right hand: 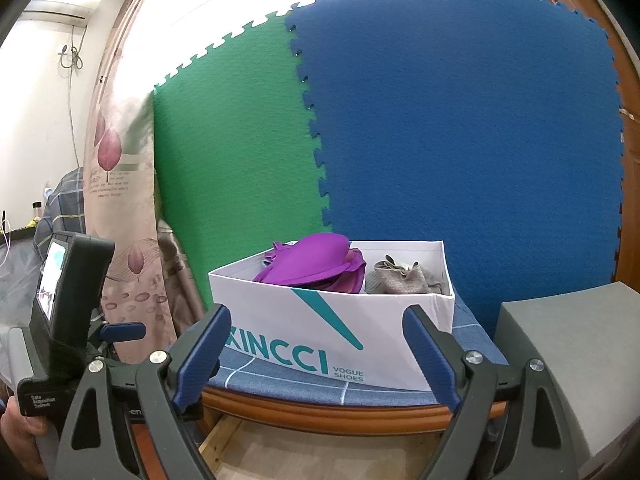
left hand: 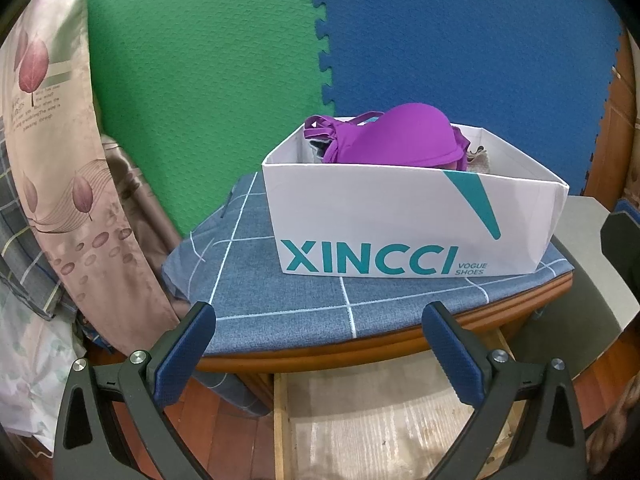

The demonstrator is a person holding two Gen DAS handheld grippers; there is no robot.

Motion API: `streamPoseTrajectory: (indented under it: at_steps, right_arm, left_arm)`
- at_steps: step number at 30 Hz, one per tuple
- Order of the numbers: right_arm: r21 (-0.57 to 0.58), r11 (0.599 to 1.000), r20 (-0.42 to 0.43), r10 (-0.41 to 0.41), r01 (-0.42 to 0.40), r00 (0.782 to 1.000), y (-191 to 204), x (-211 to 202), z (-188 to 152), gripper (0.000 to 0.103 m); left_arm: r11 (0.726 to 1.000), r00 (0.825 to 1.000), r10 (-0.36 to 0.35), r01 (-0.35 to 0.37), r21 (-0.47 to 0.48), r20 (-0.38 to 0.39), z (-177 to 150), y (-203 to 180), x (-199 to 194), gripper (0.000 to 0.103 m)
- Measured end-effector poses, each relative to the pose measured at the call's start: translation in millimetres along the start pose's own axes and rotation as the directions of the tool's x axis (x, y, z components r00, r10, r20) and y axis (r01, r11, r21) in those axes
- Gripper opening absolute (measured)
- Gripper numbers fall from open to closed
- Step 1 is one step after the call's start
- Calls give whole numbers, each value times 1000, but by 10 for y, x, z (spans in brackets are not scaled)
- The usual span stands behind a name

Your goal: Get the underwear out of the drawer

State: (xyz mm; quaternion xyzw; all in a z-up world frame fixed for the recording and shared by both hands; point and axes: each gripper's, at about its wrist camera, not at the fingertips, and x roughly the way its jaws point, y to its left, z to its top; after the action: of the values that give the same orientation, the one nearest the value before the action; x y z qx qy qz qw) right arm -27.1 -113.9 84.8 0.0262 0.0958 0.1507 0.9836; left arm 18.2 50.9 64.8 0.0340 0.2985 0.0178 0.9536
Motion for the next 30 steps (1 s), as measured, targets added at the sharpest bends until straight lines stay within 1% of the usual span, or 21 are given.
streamPoseTrajectory:
  at_steps: [30]
  right_arm:
    - [1,1000,-6,-7,7,1000,9,9,-19,90]
  left_arm:
    - [1000,1000,-14,14,-5,-13,-1,17,23,103]
